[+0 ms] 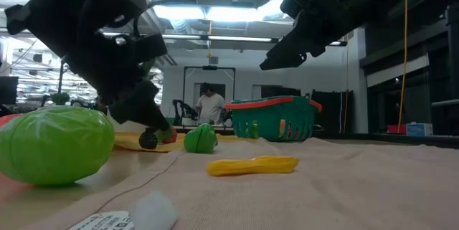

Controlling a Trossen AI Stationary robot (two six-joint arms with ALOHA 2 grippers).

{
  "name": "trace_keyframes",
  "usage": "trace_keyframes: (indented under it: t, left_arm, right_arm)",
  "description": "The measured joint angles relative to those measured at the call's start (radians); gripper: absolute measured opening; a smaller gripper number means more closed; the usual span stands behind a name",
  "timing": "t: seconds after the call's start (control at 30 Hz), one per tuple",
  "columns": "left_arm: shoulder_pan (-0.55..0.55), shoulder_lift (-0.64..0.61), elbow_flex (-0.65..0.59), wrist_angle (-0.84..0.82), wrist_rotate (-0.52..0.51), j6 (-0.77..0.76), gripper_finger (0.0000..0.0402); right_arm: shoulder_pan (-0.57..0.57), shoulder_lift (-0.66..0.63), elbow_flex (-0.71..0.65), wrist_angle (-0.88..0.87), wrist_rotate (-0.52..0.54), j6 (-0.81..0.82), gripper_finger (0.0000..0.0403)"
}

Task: Pick and placing Produce into tupperware
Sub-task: Put the strawberry into the basket

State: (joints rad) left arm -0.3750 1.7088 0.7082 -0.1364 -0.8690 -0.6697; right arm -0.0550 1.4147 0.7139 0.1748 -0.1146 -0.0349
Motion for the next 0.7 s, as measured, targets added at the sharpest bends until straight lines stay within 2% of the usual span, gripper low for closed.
trace_keyframes:
  t: [0.2, 0.7]
  left_arm:
    - [0.025, 0.002, 0.000, -0.007, 0.061, 0.002, 0.0116]
    - [0.026, 0.002, 0.000, -0.005, 0.060, 0.001, 0.0059]
  right_arm:
    - [0.000, 0.000, 0.000, -0.001, 0.000, 0.000, 0.0292]
    - [0.000, 0.000, 0.000, -0.001, 0.000, 0.002, 0.0292]
